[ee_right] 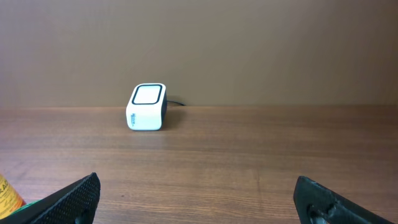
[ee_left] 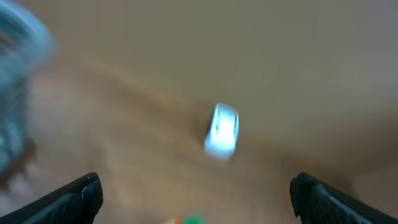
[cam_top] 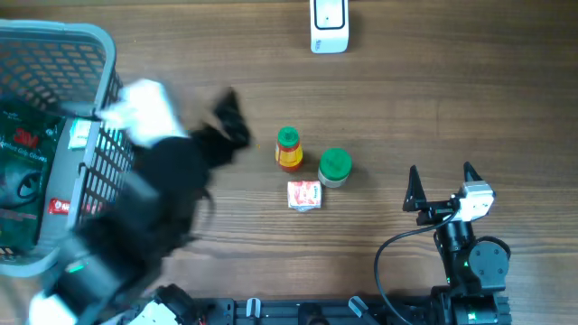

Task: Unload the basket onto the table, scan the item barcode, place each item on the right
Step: 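Carry the tissue pack with the left gripper and place it near the jar, then reach the left gripper into the basket and grasp the red Nescafé stick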

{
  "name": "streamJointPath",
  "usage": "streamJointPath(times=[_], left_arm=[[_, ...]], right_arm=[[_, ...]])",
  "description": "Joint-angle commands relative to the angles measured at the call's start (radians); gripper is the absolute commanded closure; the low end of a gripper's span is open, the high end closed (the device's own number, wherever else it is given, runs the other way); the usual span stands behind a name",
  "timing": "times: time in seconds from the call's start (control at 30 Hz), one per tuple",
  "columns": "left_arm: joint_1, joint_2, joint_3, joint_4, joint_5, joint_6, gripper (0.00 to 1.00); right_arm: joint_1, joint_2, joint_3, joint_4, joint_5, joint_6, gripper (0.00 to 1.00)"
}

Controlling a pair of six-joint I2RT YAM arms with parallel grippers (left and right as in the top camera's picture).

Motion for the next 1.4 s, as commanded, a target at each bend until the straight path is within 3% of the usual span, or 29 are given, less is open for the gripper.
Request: streamJointPath(times=[0.0,0.23,0.43,0.57,0.87,1.07,1.37], left_arm=[[0.193,-0.001,0.143,-0.002,-0.089,0.063,0.0],[0.663,0.042,0.185,-0.019,-0.018,0.057,0.0],[1.093,0.216,0.185,-0.15,0.361,-0.023,0.0],[1.257,0.366,0.185,-0.251,0.529,-0.097,0.05],[1.339,0.673,0.181,-0.439,0.555,-0.127,0.24],[1.339,0.776,0.153,-0.482,0.458,-0.168,0.21],[1.339,0.782,-0.073,-0.301,0.382,-0.183,0.16]], right_arm=[[0.004,-0.008,-0.001,0.002,-0.008,-0.012,0.0],[0.004,-0.008,-0.001,0.002,-0.008,-0.012,0.0],[0.004,-0.008,-0.001,0.002,-0.008,-0.012,0.0],[0.004,-0.008,-0.001,0.002,-0.008,-0.012,0.0],[0.004,-0.008,-0.001,0.002,-0.008,-0.012,0.0],[0.004,-0.008,-0.001,0.002,-0.008,-0.012,0.0],[0.004,-0.008,-0.001,0.002,-0.008,-0.011,0.0]])
